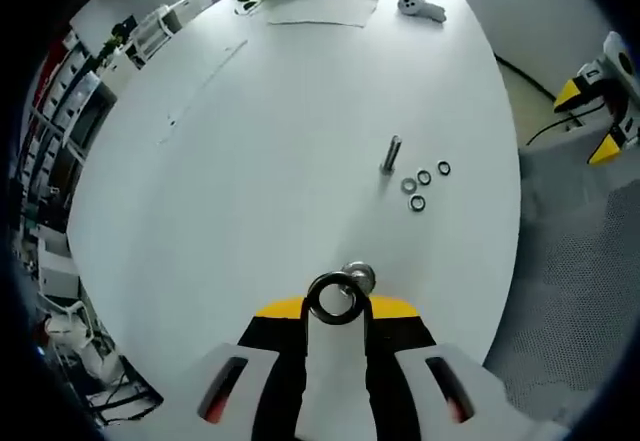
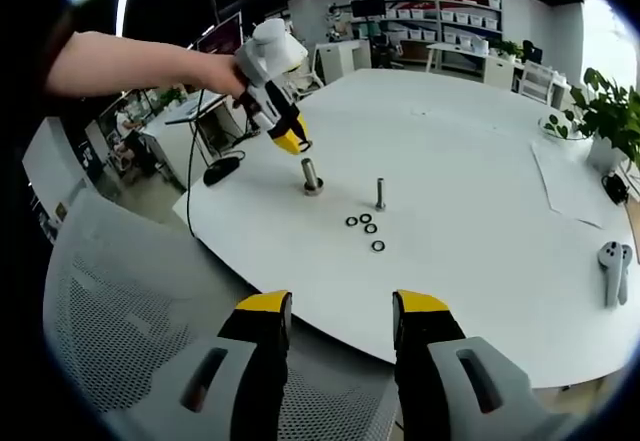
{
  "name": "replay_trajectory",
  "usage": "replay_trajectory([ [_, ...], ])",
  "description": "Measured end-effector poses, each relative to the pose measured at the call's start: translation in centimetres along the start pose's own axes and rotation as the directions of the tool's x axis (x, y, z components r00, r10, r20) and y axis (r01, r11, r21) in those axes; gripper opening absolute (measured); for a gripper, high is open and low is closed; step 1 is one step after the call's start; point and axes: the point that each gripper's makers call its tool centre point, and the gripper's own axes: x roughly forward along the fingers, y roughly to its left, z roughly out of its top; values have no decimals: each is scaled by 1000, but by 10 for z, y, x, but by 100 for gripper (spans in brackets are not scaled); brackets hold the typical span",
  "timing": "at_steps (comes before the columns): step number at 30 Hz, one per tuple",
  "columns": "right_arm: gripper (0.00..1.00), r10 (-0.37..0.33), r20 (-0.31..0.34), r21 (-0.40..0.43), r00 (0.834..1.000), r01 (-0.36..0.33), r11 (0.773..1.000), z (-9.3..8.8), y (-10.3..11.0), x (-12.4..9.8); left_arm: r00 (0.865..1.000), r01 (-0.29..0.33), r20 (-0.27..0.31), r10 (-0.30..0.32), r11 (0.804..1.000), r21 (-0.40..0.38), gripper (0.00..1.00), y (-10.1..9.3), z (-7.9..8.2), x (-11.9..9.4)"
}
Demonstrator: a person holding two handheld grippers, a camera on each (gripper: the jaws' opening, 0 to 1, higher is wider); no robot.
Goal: Place the washer onto the threaded stud by aligning its center hole with the stud, sliding it down to the base, and recovering from edge contact or off-axis alignment until the washer reaches the visible bottom stop.
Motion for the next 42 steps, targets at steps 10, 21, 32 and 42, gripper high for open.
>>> replay_trajectory([
  [10,42,-4,7,5,1000,4,1000,1,-1,-1,997,37,-72,-33,997,65,19,-7,-4,14],
  [21,42,-5,13,11,1000,5,1000,3,-1,-3,996,41,-79,-36,997,67,19,-3,-2,21],
  [32,42,-2,16,13,1000,2,1000,3,-2,-2,994,47,-105,-36,994,100,19,-6,-2,20],
  [42,42,-2,14,11,1000,2,1000,2,-2,-1,991,51,-132,-37,994,98,19,-8,-9,41],
])
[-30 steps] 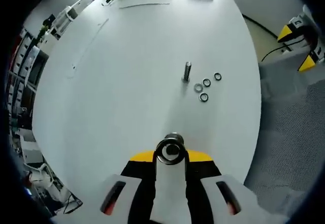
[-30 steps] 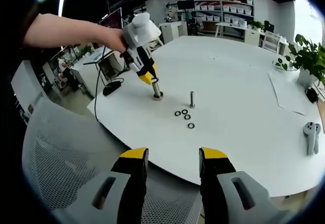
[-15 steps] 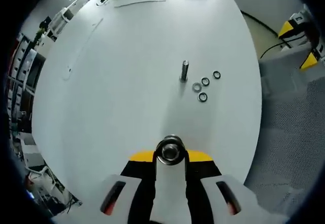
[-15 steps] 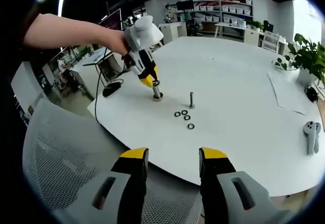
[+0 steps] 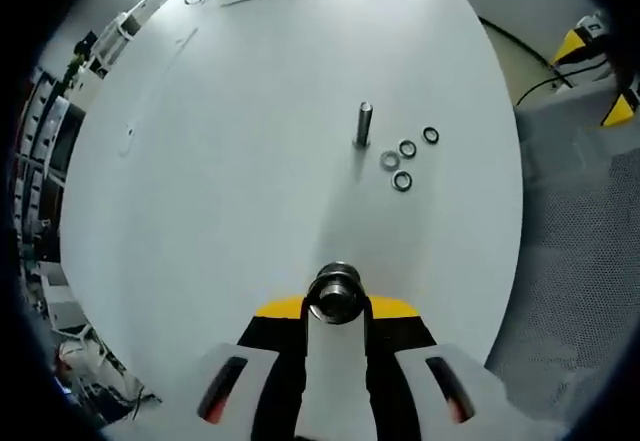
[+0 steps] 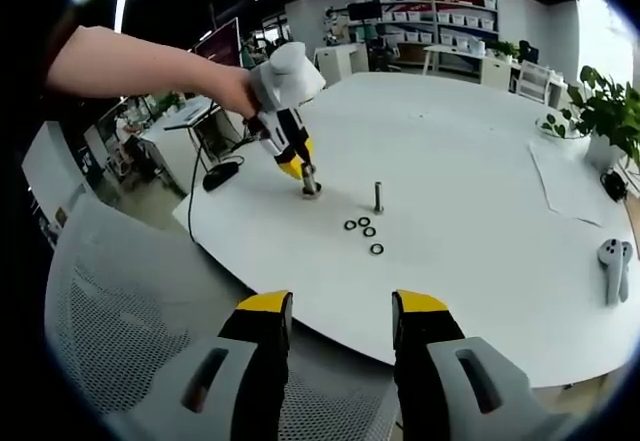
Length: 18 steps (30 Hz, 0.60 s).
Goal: Place the washer onto the threaded stud by aligning its center hole with the stud, sliding it down to the base, and recovering from edge contact or off-axis alignment until the washer reaches the visible bottom stop.
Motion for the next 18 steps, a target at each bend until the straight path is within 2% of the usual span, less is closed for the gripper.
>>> replay_trajectory([
  [6,42,-1,-2,-1,1000,1,1000,0,1,0,1000,-8,-27,8,1000,20,19,-9,2,9],
  [14,42,3,-3,-1,1000,-3,1000,0,1,0,999,-11,-34,12,1000,20,19,-3,-6,30],
  [16,42,3,-3,-3,1000,-3,1000,0,1,1,999,-7,-34,8,1000,24,19,-12,-4,28],
  [18,42,4,-6,-5,1000,-5,1000,-1,1,0,999,-5,-38,6,1000,29,20,-6,-5,31],
])
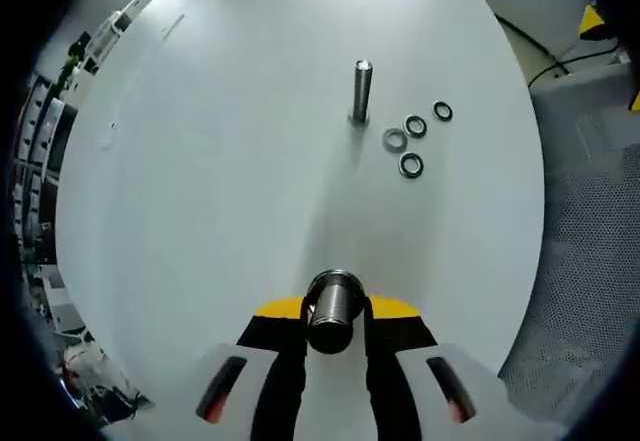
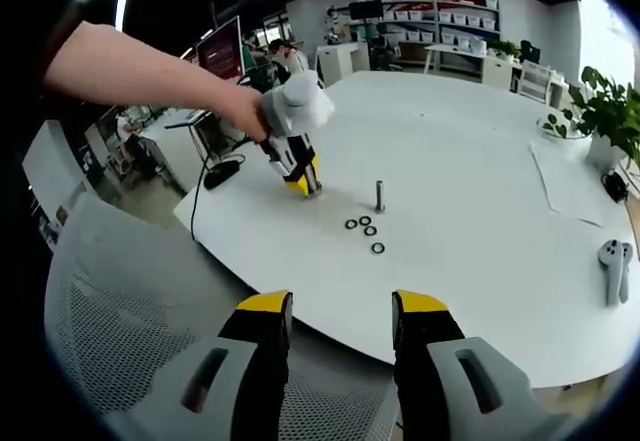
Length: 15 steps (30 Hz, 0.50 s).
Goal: Place the washer onto the threaded stud by aligning its center hole with the stud, sliding it down to the base, and recovering from edge contact or off-axis alignment until the washer reaches the visible bottom stop.
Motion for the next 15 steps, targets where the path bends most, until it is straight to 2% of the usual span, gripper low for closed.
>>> replay_trajectory([
  [8,42,-1,1,0,1000,1,1000,0,0,1,999,-45,11,45,999,18,23,-3,-4,2],
  [11,42,2,-5,-6,1000,-2,1000,-1,0,1,998,-58,37,59,998,-25,22,-5,2,-10],
  [14,42,5,-13,-13,1000,-5,1000,-1,2,-1,994,-47,91,54,995,-83,24,-2,5,-27],
  [15,42,7,-16,-15,1000,-7,1000,-2,2,0,993,-53,100,62,995,-90,24,4,4,-24],
])
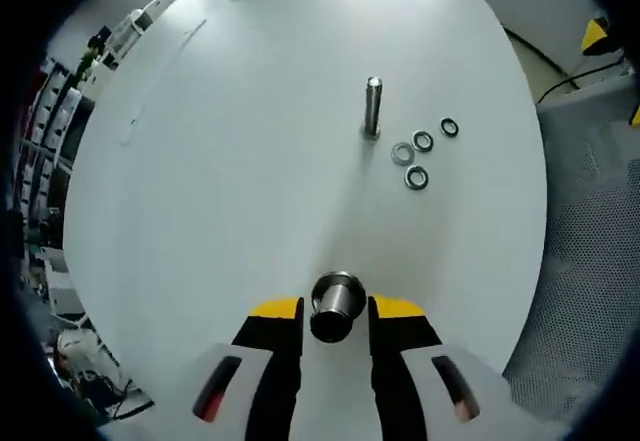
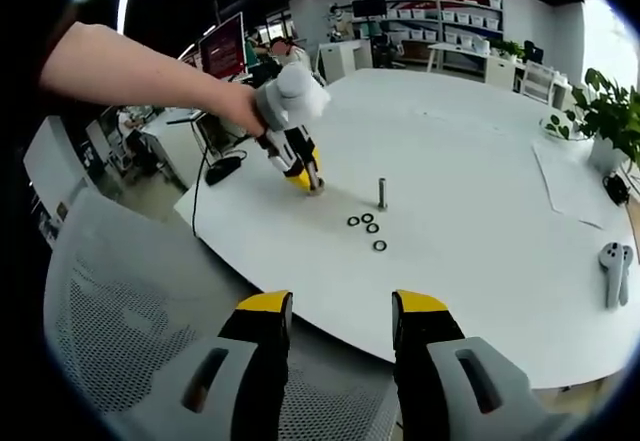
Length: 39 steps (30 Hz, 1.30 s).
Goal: Place the washer onto the threaded stud by aligning its center hole with the stud, sliding it down to the base, and recovering from edge contact or off-axis alignment until the washer reaches the visible bottom stop.
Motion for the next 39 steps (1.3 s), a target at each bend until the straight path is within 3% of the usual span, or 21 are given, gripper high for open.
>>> replay_trajectory([
  [3,42,5,-1,-1,1000,-5,1000,0,2,0,1000,-8,29,9,999,-36,24,5,-4,-8],
  [9,43,0,-11,-9,1000,0,1000,-3,1,2,994,-39,102,47,996,-76,24,-3,-4,-37],
  [12,43,-2,-13,-14,1000,2,1000,-3,2,1,988,-68,136,76,996,-62,24,-1,-10,-44],
  [16,43,-3,-12,-14,1000,3,1000,-4,0,4,970,-63,225,96,987,-146,24,-4,-13,-64],
  [19,43,-12,-12,-15,1000,11,1000,-5,-1,3,960,-67,257,115,980,-186,24,-15,-19,-80],
  [21,43,-12,-15,-22,1000,12,1000,-6,0,4,942,-59,309,130,972,-227,25,-19,-21,-87],
  [26,43,-16,-24,-18,1000,15,1000,-6,1,1,919,-64,355,173,953,-298,25,-34,-42,-100],
  [27,43,-16,-25,-17,1000,16,1000,-7,-1,3,905,-78,372,205,941,-329,25,-34,-45,-103],
  [28,43,-16,-26,-17,1000,15,1000,-8,-1,4,902,-75,378,209,937,-340,25,-36,-46,-105],
  [30,43,-17,-42,-25,999,16,1000,-10,-1,4,895,-22,400,198,915,-403,26,-46,-48,-108],
  [34,43,-20,-60,-36,998,18,999,-12,1,3,884,-33,415,216,914,-404,26,-59,-57,-116],
  [39,43,-24,-61,-29,998,22,999,-13,-2,6,851,-13,463,246,893,-450,26,-70,-63,-130],
])
